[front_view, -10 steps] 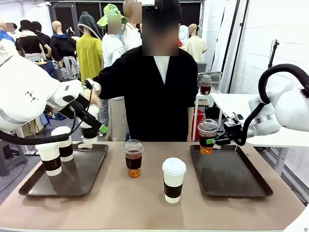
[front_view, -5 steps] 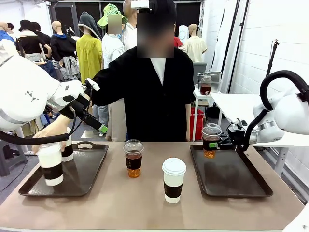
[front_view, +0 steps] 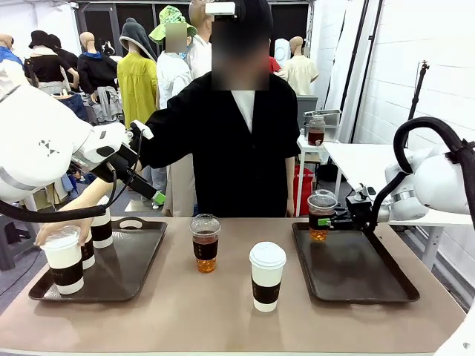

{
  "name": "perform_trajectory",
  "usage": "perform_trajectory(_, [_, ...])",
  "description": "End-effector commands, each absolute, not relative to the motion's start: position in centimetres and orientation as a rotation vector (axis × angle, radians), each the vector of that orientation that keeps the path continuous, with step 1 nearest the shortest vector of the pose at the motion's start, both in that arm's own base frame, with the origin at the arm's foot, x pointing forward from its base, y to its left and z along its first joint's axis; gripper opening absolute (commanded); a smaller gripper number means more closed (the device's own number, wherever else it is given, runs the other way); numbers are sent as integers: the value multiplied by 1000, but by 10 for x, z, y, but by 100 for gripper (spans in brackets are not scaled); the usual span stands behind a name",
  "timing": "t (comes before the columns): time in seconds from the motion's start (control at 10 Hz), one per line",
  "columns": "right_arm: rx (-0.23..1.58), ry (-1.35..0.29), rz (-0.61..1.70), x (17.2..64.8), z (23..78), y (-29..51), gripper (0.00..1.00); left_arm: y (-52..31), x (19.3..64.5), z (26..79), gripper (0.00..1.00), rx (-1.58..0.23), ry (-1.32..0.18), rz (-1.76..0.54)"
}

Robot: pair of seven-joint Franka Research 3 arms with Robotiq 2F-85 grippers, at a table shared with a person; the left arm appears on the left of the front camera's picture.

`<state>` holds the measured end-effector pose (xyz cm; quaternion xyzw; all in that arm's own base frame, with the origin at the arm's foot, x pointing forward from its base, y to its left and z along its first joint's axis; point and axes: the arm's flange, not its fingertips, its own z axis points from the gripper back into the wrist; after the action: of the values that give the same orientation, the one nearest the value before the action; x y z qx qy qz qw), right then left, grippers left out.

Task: Distribute the coffee onto the tray.
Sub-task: Pick up one iced Americano and place it on the right Handle tray.

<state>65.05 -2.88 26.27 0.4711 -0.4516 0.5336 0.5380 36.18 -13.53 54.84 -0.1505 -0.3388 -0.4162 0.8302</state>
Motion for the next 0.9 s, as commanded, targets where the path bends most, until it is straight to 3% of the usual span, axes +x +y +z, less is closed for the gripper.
perform_trajectory(0.0, [1135, -1076, 1222, 665, 266, -23, 64, -134, 363, 549, 100, -322, -714, -877])
perform_trajectory(0.5, [1142, -1042, 1192, 673, 252, -19, 64, -134, 363, 549, 100, -322, -714, -877])
perform_trajectory(0.6, [1157, -1028, 1181, 673, 251, -19, 75, -134, 363, 549, 100, -322, -714, -877])
perform_trajectory(0.7, [1161, -1029, 1173, 673, 251, -20, 95, -134, 363, 549, 100, -322, -714, -877])
perform_trajectory(0.8, [1163, -1025, 1162, 673, 252, -19, 100, -134, 363, 549, 100, -322, -714, -877])
